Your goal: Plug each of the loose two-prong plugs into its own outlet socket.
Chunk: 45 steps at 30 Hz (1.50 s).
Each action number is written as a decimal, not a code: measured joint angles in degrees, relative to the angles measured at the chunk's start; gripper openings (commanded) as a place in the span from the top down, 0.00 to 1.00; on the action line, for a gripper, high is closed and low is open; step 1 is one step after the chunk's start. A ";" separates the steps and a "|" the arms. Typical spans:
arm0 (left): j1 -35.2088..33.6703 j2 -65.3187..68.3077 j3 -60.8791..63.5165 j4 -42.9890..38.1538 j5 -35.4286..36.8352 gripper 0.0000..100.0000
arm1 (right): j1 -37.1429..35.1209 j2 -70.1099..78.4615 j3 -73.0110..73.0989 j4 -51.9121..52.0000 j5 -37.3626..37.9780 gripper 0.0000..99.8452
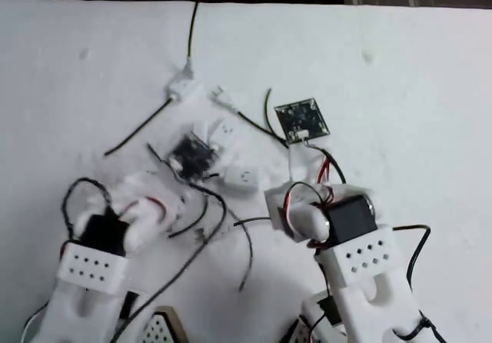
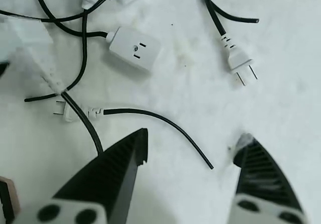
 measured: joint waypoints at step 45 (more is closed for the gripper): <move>-18.02 71.30 -82.46 26.29 14.51 0.75 | 0.00 0.00 4.66 -3.16 0.00 0.73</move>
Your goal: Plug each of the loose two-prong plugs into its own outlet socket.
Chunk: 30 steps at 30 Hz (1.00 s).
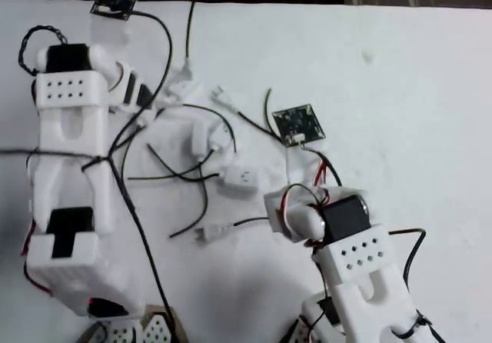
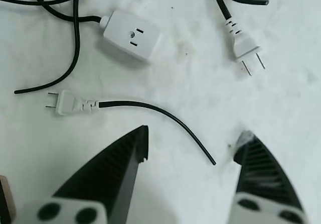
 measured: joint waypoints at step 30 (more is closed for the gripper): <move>-1.41 -55.82 74.55 -25.41 -2.02 0.75 | 15.56 47.12 -31.03 -0.88 34.11 0.77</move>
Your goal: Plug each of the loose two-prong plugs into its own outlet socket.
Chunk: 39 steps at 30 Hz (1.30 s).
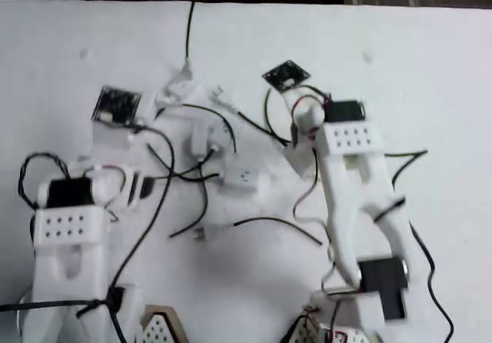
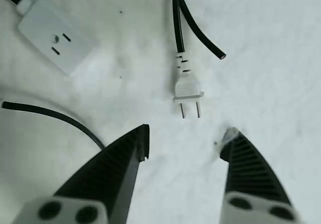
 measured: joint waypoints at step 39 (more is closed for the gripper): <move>-5.80 -3.60 16.79 -13.54 -4.13 0.75 | -1.58 34.99 -21.98 3.87 6.24 0.77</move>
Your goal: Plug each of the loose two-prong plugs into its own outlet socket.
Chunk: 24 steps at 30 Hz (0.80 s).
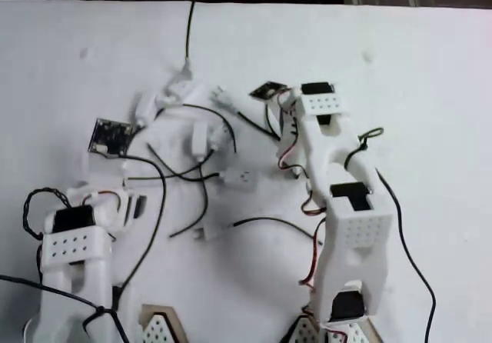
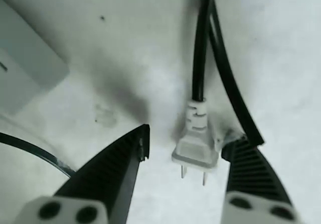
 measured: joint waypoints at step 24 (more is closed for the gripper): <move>0.00 0.00 0.00 0.00 -0.26 0.75 | -9.41 -16.53 1.14 13.80 0.00 0.98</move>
